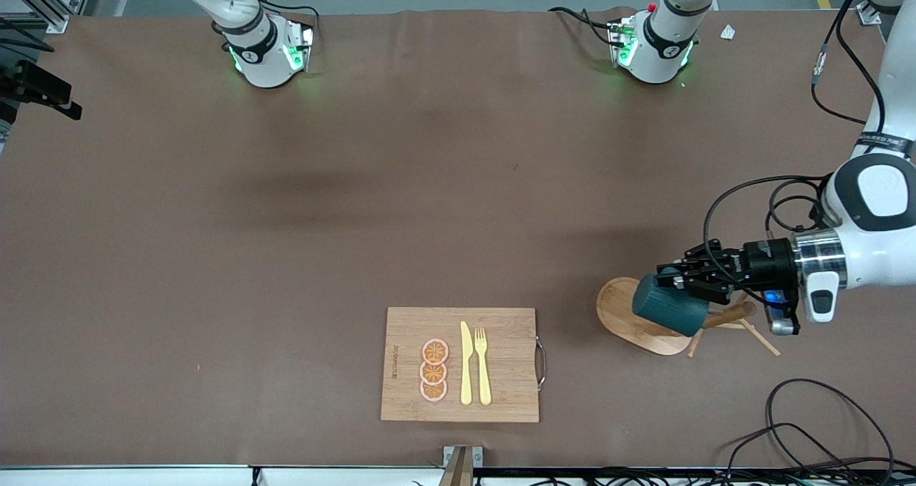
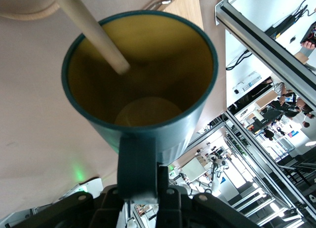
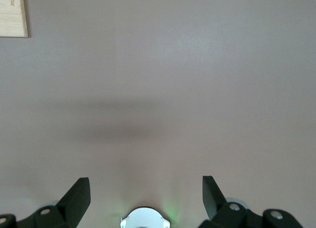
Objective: Pass cup and hang on rack
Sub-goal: 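Hang the mug handle on a rack peg with the left gripper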
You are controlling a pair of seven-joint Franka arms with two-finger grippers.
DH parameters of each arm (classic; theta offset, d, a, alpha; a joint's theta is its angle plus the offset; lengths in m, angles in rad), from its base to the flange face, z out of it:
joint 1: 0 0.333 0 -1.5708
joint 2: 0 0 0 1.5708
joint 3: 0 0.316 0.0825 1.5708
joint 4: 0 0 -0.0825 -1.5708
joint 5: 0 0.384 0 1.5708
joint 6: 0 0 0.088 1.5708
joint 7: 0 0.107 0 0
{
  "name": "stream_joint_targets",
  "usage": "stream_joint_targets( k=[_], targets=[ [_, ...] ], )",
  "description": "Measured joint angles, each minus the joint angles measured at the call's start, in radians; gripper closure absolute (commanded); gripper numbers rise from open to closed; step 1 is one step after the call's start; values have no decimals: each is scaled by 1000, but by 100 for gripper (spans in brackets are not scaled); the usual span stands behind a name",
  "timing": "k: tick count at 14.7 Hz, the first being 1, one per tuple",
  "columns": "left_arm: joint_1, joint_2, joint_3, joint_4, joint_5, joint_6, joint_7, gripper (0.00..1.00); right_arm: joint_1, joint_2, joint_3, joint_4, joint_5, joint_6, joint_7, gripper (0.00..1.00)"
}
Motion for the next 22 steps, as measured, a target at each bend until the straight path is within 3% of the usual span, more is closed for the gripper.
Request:
stream_joint_targets(
  k=[9,12,18,20,21,22],
  targets=[
    [39,3,57,-5,-31,-52,137,96,0,0,4,24,0,-4,4,0],
    [40,5,90,-5,-61,-67,187,88,0,0,4,24,0,-7,33,0],
    [41,8,96,-5,-88,-74,193,51,0,0,3,19,1,-7,38,0],
    [41,8,96,-5,-92,-73,193,26,0,0,3,18,1,-7,38,0],
    [41,8,96,-4,-92,-73,193,6,0,0,2,17,2,-7,38,0],
    [41,8,96,-3,-93,-73,193,0,0,0,2,16,2,-7,38,0]
  ],
)
